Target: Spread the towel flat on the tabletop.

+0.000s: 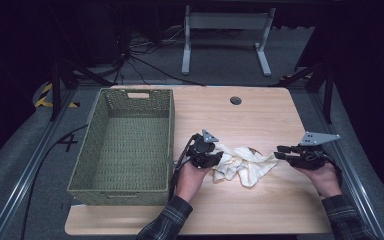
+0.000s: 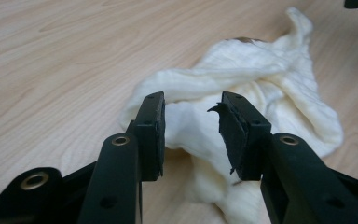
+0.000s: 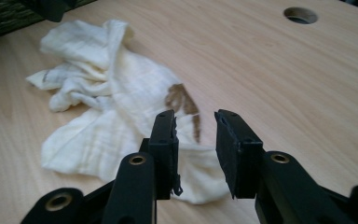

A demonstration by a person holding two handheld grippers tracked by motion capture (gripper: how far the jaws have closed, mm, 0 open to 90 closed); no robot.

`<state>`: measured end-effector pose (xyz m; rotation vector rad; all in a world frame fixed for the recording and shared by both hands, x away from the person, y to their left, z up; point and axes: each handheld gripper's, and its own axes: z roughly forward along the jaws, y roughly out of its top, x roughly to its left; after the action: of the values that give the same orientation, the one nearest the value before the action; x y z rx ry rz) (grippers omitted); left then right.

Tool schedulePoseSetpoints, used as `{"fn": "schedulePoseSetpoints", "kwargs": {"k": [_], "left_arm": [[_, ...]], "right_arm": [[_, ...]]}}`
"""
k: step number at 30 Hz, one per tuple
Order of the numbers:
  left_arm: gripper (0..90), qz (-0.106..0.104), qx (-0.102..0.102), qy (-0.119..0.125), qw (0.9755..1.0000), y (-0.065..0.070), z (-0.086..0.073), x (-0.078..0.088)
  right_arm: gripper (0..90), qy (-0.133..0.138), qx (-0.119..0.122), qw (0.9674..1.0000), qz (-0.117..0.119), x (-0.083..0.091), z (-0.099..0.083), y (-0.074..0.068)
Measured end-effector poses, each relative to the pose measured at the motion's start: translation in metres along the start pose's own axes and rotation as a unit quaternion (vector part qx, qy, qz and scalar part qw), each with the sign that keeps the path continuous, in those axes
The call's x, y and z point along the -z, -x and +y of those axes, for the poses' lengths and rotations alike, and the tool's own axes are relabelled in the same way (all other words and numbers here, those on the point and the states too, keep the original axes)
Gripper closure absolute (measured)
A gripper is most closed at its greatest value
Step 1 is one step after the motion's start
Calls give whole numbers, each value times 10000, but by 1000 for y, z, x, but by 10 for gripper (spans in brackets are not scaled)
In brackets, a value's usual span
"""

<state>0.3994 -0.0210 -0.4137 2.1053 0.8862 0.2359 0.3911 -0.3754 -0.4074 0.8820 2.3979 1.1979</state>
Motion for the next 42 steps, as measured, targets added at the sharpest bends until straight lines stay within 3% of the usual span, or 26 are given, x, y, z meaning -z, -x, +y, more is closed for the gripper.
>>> {"fn": "schedulePoseSetpoints", "kwargs": {"k": [6,13,19,22,25,29,33,38,42], "left_arm": [[626,-175,-228,-142,9995,12,-12,4],[639,-349,-382,-431,9977,27,-32,1],[596,-347,-495,-637,9961,33,-41,-7],[576,-106,-669,-767,9948,36,-44,-12],[588,16,-675,-894,9937,34,-46,-17],[717,82,-623,-895,9940,31,-46,-17],[835,-31,-515,-858,9950,30,-45,-14],[857,-231,-409,-646,9968,29,-39,-5],[858,-353,-316,-455,9978,28,-35,3]], "right_arm": [[699,-125,219,9991,352,-11,0,-27],[700,-332,407,9947,881,-29,-2,-57],[697,-482,566,9914,1081,-42,-3,-71],[689,-543,560,9895,1217,-48,-5,-74],[680,-571,592,9878,1321,-55,-7,-79],[670,-660,630,9868,1341,-62,-9,-81],[700,-749,734,9858,1310,-65,-11,-82],[852,-816,828,9861,1188,-66,-12,-82],[880,-806,810,9875,1088,-62,-9,-78]]}}
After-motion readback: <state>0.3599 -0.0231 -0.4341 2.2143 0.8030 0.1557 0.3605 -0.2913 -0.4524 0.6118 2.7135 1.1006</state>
